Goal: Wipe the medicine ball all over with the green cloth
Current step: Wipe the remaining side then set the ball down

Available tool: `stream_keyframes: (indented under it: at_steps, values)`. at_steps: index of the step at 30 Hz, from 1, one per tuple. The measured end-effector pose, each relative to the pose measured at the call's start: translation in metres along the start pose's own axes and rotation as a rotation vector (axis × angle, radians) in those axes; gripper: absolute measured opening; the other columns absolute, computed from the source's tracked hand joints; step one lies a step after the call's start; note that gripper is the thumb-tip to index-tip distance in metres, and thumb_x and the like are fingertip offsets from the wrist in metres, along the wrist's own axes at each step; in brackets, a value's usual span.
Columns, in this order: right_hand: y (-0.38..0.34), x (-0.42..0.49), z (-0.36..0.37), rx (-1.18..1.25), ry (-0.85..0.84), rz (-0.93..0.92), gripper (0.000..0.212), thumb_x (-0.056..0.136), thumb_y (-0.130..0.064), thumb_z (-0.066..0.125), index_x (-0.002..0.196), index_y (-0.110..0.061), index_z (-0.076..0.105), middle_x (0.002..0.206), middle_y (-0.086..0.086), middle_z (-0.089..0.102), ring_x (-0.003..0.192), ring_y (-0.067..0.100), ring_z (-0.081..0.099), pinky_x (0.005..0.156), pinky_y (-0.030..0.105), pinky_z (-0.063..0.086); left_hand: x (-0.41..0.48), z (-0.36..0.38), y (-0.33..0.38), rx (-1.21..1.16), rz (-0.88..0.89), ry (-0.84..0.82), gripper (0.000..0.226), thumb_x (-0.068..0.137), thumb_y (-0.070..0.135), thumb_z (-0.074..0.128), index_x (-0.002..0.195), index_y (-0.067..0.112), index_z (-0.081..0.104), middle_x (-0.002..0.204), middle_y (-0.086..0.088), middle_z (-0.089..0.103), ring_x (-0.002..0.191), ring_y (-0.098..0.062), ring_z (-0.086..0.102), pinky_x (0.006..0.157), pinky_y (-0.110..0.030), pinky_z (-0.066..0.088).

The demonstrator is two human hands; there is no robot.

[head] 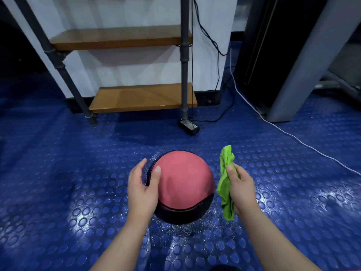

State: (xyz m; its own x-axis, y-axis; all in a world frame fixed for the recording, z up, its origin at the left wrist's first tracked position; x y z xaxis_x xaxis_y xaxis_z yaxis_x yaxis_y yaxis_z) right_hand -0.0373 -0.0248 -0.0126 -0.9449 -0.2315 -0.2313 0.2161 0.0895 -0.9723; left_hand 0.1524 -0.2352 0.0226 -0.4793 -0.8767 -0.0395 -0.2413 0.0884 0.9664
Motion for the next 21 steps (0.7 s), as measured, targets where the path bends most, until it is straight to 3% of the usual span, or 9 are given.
stream_keyframes:
  at_steps: [2, 4, 6, 8, 10, 14, 17, 21]
  values:
    - [-0.013, -0.009, 0.000, 0.010, 0.010, -0.022, 0.036, 0.093, -0.037, 0.059, 0.124, -0.020, 0.061, 0.116, -0.003, 0.066, 0.107, 0.016, 0.063, 0.099, 0.044, 0.049, -0.004, 0.003, 0.019, -0.088, 0.094, -0.003, 0.037, 0.093, 0.038, 0.065, 0.127, 0.034, 0.053, 0.139, 0.008, 0.052, 0.126, 0.002, 0.050, 0.109, -0.025, 0.041]
    - [-0.028, -0.022, 0.003, 0.052, -0.013, -0.068, 0.040, 0.092, -0.042, 0.057, 0.128, -0.023, 0.058, 0.123, -0.005, 0.063, 0.113, 0.014, 0.060, 0.102, 0.043, 0.046, -0.012, 0.018, 0.039, -0.147, 0.099, -0.110, 0.037, 0.093, 0.031, 0.065, 0.128, 0.029, 0.054, 0.134, 0.004, 0.057, 0.118, 0.001, 0.057, 0.101, -0.018, 0.046]
    - [-0.041, -0.036, 0.008, 0.119, -0.072, -0.098, 0.042, 0.093, -0.046, 0.054, 0.130, -0.026, 0.055, 0.127, -0.007, 0.061, 0.116, 0.011, 0.059, 0.103, 0.040, 0.046, -0.026, 0.044, 0.051, -0.257, -0.032, -0.317, 0.048, 0.088, 0.037, 0.064, 0.132, 0.025, 0.051, 0.132, -0.002, 0.060, 0.117, -0.010, 0.061, 0.103, -0.030, 0.048]
    - [-0.051, -0.048, 0.013, 0.082, -0.141, -0.116, 0.043, 0.093, -0.045, 0.054, 0.133, -0.027, 0.053, 0.131, -0.010, 0.058, 0.118, 0.006, 0.056, 0.103, 0.036, 0.045, -0.047, 0.070, 0.061, -0.446, -0.290, -0.576, 0.061, 0.083, 0.049, 0.062, 0.134, 0.016, 0.054, 0.126, -0.011, 0.067, 0.113, -0.020, 0.065, 0.098, -0.037, 0.052]
    - [-0.060, -0.058, 0.019, 0.024, -0.229, -0.127, 0.041, 0.092, -0.039, 0.059, 0.131, -0.026, 0.054, 0.127, -0.008, 0.061, 0.113, 0.008, 0.060, 0.098, 0.035, 0.049, -0.062, 0.077, 0.073, -0.534, -0.371, -0.700, 0.058, 0.084, 0.047, 0.062, 0.128, 0.009, 0.061, 0.118, -0.015, 0.071, 0.108, -0.028, 0.068, 0.094, -0.044, 0.055]
    - [-0.073, -0.062, 0.018, 0.007, -0.299, -0.121, 0.020, 0.089, -0.014, 0.066, 0.109, -0.018, 0.068, 0.099, 0.003, 0.074, 0.092, 0.021, 0.071, 0.086, 0.044, 0.056, -0.052, 0.064, 0.073, -0.494, -0.338, -0.473, 0.026, 0.095, 0.012, 0.061, 0.119, 0.002, 0.063, 0.106, -0.019, 0.073, 0.100, -0.037, 0.070, 0.089, -0.055, 0.055]
    - [-0.077, -0.053, 0.006, -0.006, -0.266, -0.128, 0.013, 0.092, -0.012, 0.061, 0.095, -0.018, 0.073, 0.095, 0.005, 0.075, 0.092, 0.025, 0.070, 0.086, 0.046, 0.056, -0.046, 0.058, 0.072, -0.477, -0.352, -0.408, 0.013, 0.097, 0.010, 0.058, 0.108, 0.009, 0.066, 0.103, -0.016, 0.074, 0.099, -0.033, 0.071, 0.089, -0.052, 0.056]
    - [-0.085, -0.043, -0.007, -0.049, -0.289, -0.139, 0.015, 0.094, -0.011, 0.058, 0.093, -0.013, 0.073, 0.092, 0.004, 0.075, 0.089, 0.021, 0.070, 0.084, 0.038, 0.056, -0.033, 0.049, 0.071, -0.476, -0.308, -0.312, 0.012, 0.098, 0.011, 0.057, 0.103, 0.011, 0.068, 0.103, -0.013, 0.075, 0.096, -0.028, 0.072, 0.086, -0.045, 0.057]
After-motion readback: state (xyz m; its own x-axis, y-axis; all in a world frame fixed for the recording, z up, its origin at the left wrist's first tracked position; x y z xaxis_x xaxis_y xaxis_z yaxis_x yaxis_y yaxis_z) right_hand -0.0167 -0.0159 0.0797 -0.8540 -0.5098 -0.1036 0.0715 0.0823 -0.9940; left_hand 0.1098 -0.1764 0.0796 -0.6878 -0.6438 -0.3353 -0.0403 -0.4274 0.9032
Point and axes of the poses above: each hand's wrist, its own x-axis towards the middle knuckle, its own z-axis out of the palm, y = z × x, the point moved 7 cm from there along x, towards the middle knuckle
